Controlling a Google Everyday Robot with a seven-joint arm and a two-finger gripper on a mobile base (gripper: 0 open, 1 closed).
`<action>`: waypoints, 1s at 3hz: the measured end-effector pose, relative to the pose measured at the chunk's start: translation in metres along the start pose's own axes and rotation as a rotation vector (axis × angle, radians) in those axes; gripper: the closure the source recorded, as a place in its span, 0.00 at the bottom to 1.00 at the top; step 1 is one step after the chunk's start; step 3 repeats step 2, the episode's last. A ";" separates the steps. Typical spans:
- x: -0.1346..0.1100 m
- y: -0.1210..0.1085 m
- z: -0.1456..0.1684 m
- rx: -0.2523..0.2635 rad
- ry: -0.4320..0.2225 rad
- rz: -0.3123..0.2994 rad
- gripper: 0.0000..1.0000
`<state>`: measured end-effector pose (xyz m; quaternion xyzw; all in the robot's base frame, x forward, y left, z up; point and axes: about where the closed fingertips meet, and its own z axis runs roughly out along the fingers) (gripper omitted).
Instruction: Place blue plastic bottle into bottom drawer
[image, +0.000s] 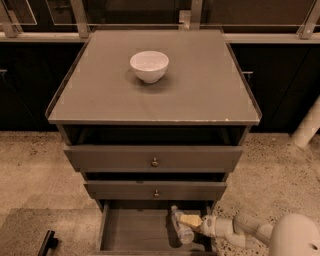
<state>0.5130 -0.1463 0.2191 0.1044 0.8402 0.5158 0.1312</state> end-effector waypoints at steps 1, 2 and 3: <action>0.000 0.000 0.000 0.000 0.000 0.000 0.00; 0.000 0.000 0.000 0.000 0.000 0.000 0.00; 0.000 0.000 0.000 0.000 0.000 0.000 0.00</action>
Offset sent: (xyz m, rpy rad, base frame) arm 0.0000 0.0000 0.0000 0.0000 0.0000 0.0000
